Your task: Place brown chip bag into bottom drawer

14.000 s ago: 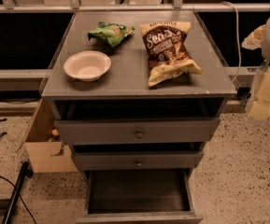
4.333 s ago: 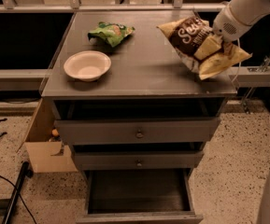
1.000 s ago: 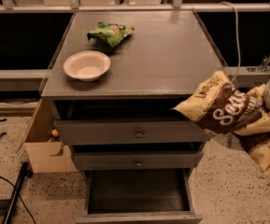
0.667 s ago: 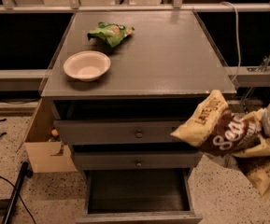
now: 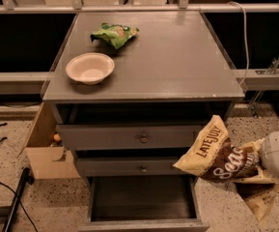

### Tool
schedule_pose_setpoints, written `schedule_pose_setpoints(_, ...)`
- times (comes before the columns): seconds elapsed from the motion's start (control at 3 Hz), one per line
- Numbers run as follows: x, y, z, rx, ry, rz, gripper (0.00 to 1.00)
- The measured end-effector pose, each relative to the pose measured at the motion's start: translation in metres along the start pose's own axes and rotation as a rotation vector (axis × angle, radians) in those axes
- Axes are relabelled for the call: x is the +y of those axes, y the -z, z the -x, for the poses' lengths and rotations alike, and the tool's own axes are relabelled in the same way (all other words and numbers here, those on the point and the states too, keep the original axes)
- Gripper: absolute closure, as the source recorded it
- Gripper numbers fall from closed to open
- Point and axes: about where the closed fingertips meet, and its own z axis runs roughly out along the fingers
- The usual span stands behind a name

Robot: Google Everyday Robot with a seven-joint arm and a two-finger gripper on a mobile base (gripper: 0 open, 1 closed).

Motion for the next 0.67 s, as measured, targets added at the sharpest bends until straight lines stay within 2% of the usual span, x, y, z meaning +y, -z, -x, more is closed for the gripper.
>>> schedule_pose_setpoints(0.33,0.004,-0.017,-0.008,0.001,0.003,0.018,1.0)
schedule_pose_setpoints(0.67,0.011,-0.049,-0.017,-0.021,0.019,0.041,1.0)
